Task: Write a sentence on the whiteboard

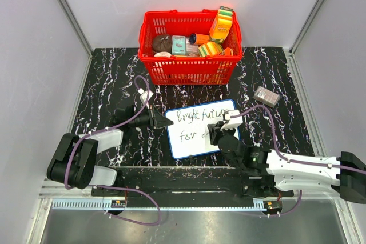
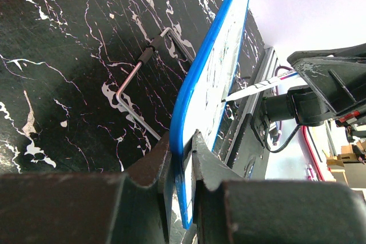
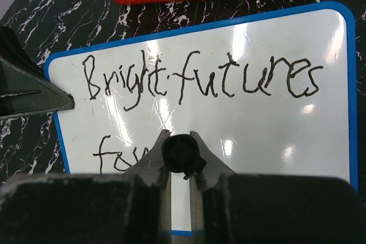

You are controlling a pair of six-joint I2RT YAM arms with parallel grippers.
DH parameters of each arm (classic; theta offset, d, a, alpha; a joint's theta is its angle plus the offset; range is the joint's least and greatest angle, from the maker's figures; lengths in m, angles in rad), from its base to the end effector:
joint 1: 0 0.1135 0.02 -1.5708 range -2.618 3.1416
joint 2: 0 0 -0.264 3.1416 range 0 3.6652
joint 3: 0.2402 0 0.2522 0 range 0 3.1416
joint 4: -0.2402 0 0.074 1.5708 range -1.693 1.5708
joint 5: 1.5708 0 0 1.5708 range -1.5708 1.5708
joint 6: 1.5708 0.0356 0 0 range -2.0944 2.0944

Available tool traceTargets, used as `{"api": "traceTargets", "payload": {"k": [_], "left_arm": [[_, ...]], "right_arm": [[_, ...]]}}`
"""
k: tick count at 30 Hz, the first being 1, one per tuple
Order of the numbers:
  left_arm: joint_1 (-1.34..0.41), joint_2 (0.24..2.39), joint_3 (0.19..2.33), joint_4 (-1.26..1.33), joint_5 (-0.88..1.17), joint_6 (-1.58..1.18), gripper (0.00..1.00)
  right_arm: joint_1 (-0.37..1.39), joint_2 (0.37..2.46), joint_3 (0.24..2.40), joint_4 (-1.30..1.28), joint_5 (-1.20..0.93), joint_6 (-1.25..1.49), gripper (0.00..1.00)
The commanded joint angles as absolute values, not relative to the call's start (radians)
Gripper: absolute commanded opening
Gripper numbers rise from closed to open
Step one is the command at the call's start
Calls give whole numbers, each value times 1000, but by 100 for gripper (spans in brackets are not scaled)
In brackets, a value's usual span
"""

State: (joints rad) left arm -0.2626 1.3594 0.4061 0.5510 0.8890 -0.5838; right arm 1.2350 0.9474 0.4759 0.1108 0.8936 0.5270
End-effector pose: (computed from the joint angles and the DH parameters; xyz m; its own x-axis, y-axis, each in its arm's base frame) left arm 0.2285 -0.0901 0.1689 -0.7860 -0.1484 -0.6002 0.5038 0.4091 -0.7608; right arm 0.0926 0.1811 0.2360 -0.2772 0.1621 -0.9470 -0.2452 0.9411 0.2329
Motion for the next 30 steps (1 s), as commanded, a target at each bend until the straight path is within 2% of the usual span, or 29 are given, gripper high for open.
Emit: {"api": "traceTargets", "payload": {"k": [1, 16, 30], "left_arm": [[-259, 1390, 414, 515, 773, -472, 0], [-259, 1391, 413, 515, 775, -474, 0], [-259, 1390, 413, 515, 773, -472, 0]], "right_arm": [[1226, 920, 451, 46, 908, 566, 0], [1221, 900, 499, 49, 1006, 514, 0], [1207, 925, 512, 100, 980, 469, 0]]}}
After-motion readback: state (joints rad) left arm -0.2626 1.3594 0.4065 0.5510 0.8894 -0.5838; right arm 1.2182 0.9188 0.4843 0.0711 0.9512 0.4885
